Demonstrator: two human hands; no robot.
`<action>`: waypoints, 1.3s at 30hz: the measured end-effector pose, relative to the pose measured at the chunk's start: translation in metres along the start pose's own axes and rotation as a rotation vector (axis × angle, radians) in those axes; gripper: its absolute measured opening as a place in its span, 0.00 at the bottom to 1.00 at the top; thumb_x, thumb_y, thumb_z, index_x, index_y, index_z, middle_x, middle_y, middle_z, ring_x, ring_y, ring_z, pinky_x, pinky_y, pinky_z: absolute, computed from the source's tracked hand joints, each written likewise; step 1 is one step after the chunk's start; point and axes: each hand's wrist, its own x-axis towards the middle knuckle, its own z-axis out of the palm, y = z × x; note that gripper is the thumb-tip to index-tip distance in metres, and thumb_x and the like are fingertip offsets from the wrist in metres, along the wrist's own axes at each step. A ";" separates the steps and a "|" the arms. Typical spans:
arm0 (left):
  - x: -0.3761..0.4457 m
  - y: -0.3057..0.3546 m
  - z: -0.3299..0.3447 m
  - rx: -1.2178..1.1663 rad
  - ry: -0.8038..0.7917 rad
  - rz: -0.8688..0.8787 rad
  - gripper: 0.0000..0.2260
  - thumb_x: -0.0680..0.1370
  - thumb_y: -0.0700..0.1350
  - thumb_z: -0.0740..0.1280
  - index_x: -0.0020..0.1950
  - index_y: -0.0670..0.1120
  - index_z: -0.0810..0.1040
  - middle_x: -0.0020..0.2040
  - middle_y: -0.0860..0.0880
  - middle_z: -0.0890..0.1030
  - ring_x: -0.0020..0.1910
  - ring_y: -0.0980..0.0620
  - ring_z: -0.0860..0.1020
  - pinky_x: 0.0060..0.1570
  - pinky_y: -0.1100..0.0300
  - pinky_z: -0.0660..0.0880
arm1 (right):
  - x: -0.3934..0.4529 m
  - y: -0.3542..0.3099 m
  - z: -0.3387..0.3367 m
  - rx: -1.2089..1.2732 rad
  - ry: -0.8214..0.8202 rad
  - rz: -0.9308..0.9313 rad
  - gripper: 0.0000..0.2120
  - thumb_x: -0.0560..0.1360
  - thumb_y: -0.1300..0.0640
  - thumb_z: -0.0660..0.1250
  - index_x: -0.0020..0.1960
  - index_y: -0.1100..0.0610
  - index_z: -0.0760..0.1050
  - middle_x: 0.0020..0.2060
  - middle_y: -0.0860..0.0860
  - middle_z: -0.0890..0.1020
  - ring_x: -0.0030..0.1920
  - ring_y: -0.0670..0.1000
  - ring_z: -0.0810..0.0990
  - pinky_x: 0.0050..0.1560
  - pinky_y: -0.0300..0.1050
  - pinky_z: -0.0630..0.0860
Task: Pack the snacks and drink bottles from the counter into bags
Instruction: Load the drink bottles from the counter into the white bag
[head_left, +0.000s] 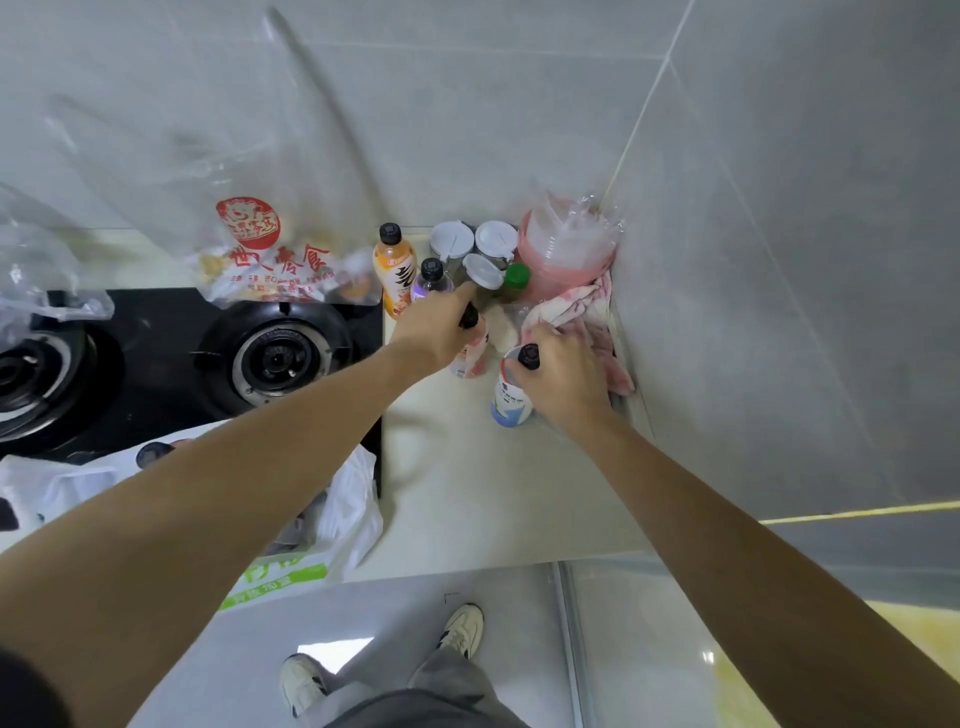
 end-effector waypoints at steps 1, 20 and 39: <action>-0.006 -0.001 -0.002 -0.020 0.017 -0.002 0.10 0.80 0.46 0.67 0.58 0.43 0.71 0.44 0.44 0.77 0.43 0.41 0.75 0.36 0.53 0.67 | -0.001 -0.001 0.001 0.003 0.005 -0.004 0.16 0.75 0.43 0.70 0.48 0.57 0.75 0.44 0.54 0.80 0.49 0.58 0.78 0.40 0.46 0.66; -0.167 -0.053 -0.115 -0.164 0.266 0.064 0.12 0.77 0.50 0.74 0.52 0.44 0.78 0.37 0.54 0.76 0.36 0.51 0.75 0.33 0.61 0.66 | -0.067 -0.117 -0.034 0.258 0.097 -0.159 0.13 0.68 0.47 0.74 0.36 0.54 0.72 0.29 0.48 0.78 0.33 0.53 0.78 0.32 0.48 0.73; -0.298 -0.118 -0.208 -0.280 0.464 -0.024 0.12 0.77 0.54 0.73 0.46 0.46 0.76 0.35 0.49 0.81 0.32 0.50 0.79 0.33 0.52 0.76 | -0.141 -0.245 -0.042 0.389 0.192 -0.282 0.13 0.67 0.52 0.73 0.32 0.50 0.69 0.24 0.45 0.72 0.27 0.45 0.69 0.30 0.41 0.64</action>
